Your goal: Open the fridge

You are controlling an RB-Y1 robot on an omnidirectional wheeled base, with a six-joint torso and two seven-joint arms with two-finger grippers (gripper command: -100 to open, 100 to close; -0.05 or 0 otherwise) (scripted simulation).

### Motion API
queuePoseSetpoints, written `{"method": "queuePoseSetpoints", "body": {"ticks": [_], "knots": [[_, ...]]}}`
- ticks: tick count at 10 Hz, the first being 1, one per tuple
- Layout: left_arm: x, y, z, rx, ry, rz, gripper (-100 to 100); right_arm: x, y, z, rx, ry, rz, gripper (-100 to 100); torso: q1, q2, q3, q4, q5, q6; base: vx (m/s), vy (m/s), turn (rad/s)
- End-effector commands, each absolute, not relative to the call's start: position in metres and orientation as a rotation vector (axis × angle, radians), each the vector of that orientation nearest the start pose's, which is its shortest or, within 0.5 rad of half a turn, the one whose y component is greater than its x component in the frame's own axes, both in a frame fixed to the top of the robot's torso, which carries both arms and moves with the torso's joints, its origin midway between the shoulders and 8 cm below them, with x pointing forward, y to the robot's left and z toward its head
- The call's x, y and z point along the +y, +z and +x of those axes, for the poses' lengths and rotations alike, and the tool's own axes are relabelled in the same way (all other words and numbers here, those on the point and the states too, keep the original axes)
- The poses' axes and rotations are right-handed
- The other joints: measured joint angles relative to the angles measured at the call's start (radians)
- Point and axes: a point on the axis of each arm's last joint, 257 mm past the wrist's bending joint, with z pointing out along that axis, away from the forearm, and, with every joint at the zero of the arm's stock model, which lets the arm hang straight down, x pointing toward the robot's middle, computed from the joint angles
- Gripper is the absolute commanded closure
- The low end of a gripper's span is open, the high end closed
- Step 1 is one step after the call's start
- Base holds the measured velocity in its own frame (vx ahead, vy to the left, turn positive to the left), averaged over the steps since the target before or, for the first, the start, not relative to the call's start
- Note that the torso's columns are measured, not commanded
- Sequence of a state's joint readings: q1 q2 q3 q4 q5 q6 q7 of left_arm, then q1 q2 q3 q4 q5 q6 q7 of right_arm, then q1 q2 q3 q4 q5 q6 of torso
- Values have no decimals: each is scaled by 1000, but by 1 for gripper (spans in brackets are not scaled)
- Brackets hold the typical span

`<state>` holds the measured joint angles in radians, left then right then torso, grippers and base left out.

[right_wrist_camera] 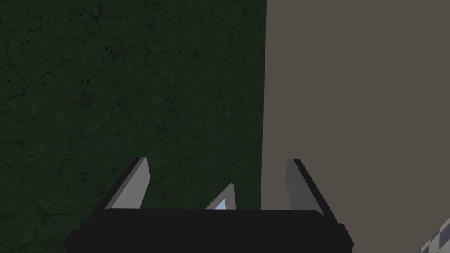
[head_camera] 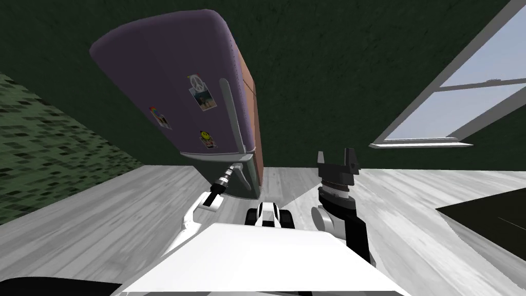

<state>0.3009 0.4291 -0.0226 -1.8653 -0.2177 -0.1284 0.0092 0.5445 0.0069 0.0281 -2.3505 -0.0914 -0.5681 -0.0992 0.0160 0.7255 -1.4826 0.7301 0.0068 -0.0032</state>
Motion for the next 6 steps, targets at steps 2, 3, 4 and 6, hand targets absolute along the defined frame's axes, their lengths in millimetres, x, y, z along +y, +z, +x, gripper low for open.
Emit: {"method": "queuePoseSetpoints", "body": {"ticks": [2, 3, 4, 6], "knots": [[316, -191, 472, 1425, -798, -664, 100, -283, 53, 314, 451, 1484, 674, 0, -4, 5, 2, 3, -2, 1, -304, 240, -271], [317, -191, 483, 1419, -785, -679, 100, -283, 53, 314, 451, 1483, 674, 0, -13, 8, 4, 6, -5, 2, -234, 246, -332], [317, -191, 483, 1419, -785, -679, 100, -283, 53, 314, 451, 1484, 674, 0, -16, 8, 4, 7, -7, 4, -245, 157, -283], [317, -192, 494, 1416, -773, -694, 100, -283, 53, 314, 451, 1484, 674, 0, -16, 11, 6, 8, -7, 3, -266, 179, -290]]}}
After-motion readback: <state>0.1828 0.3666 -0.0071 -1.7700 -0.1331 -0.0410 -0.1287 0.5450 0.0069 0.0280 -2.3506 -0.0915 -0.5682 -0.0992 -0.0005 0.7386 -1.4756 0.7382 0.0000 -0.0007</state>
